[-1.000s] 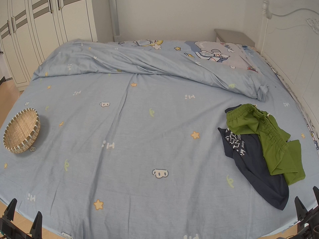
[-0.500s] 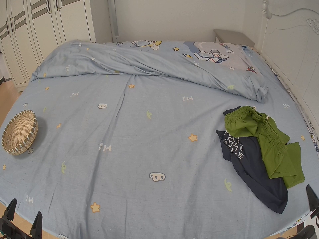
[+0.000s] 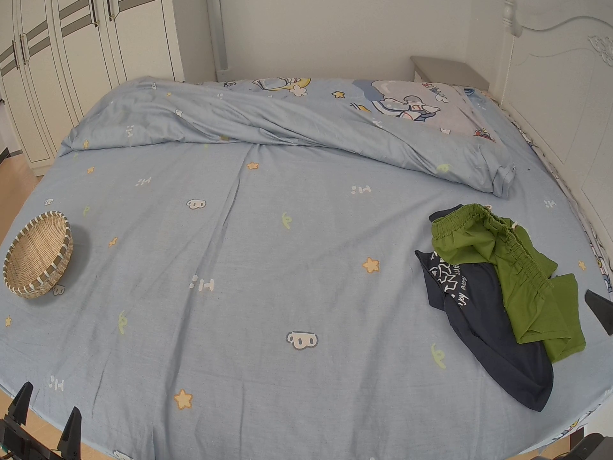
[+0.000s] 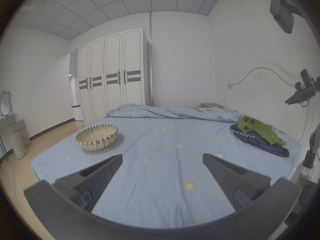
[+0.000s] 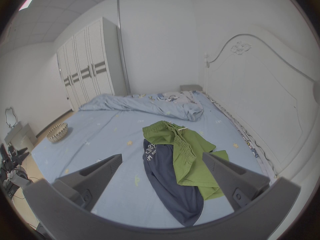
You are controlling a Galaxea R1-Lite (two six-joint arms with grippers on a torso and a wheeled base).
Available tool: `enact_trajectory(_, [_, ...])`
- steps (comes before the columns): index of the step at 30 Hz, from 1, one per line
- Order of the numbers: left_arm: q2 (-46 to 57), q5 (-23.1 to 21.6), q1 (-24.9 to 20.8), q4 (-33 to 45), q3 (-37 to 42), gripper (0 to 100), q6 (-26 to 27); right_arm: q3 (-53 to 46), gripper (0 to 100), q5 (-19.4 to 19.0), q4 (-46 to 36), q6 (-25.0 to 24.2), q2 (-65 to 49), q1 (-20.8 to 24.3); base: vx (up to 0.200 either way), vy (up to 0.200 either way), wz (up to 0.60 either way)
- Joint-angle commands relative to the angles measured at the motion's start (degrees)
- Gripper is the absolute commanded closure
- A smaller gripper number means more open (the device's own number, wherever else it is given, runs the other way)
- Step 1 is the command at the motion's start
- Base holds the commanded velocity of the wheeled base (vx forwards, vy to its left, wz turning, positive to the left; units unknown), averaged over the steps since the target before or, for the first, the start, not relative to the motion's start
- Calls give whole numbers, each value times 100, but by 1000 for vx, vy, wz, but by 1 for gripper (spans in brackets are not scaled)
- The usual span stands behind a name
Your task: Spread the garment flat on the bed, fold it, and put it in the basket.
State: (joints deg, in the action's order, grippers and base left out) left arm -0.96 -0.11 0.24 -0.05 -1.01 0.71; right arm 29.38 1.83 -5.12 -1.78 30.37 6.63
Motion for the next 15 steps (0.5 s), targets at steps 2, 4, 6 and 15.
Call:
enact_trajectory(2, [96,2,2,-4,101,0,0,1940,0,11,626,740,4091,-356,0,0,0])
enact_trajectory(4, [96,2,2,-4,101,0,0,2309,0,2,635,749,4443,-312,0,0,0])
enact_trajectory(6, [96,2,2,-4,101,0,0,2573,0,11,635,758,4706,-312,0,0,0])
enact_trajectory(15, [96,2,2,-4,101,0,0,3803,0,46,802,811,6315,-452,0,0,0])
